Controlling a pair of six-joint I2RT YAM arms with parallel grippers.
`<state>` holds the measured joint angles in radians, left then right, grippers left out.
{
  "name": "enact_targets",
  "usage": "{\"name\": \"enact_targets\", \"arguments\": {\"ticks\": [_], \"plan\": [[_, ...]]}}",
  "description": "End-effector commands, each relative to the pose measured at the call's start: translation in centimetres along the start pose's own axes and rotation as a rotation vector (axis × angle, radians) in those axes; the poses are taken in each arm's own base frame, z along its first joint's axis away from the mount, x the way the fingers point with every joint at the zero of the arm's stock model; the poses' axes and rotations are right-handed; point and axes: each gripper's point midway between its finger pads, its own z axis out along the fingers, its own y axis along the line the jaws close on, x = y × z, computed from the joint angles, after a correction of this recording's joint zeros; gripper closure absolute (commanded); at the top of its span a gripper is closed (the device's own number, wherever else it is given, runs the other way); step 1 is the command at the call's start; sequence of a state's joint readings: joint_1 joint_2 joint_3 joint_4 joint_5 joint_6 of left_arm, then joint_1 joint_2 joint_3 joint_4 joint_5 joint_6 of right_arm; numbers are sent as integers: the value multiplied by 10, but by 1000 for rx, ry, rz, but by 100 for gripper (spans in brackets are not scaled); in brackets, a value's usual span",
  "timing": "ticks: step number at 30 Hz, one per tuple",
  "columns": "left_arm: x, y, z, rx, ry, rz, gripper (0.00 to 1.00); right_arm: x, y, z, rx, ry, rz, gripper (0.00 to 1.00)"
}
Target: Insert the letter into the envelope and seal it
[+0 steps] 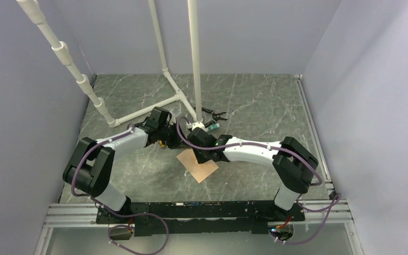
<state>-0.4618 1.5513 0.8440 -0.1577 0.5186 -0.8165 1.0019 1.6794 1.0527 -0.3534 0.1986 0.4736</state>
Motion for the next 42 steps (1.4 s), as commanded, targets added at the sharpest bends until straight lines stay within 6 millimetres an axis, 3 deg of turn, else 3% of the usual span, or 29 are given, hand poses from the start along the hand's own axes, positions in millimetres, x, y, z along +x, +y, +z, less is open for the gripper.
{"name": "enact_targets", "arguments": {"ticks": [1, 11, 19, 21, 26, 29, 33, 37, 42], "plan": [[-19, -9, 3, 20, -40, -13, 97, -16, 17, -2, -80, -48, 17, 82], [-14, -9, 23, 83, 35, -37, 97, 11, 17, 14, -107, 36, -40, 78], [-21, -18, 29, 136, 25, -21, 97, 16, 13, 17, -123, 55, -12, 75], [-23, -21, 29, 154, 19, -18, 97, 12, 12, 15, -126, 42, -10, 75], [-25, -13, 29, 113, -7, -19, 98, -14, 10, -21, -143, -75, 36, 75], [-26, -11, 25, 97, -33, -6, 98, -32, -3, -48, -131, -161, 98, 75], [-33, -17, 18, 99, -74, 19, 97, -45, -49, -64, -25, -213, 287, 77], [-38, -26, 16, 124, -90, 33, 96, -43, -81, -59, 65, -153, 380, 79], [-42, -32, 17, 147, -96, 21, 84, -39, -78, -38, 74, -53, 365, 80]]}}
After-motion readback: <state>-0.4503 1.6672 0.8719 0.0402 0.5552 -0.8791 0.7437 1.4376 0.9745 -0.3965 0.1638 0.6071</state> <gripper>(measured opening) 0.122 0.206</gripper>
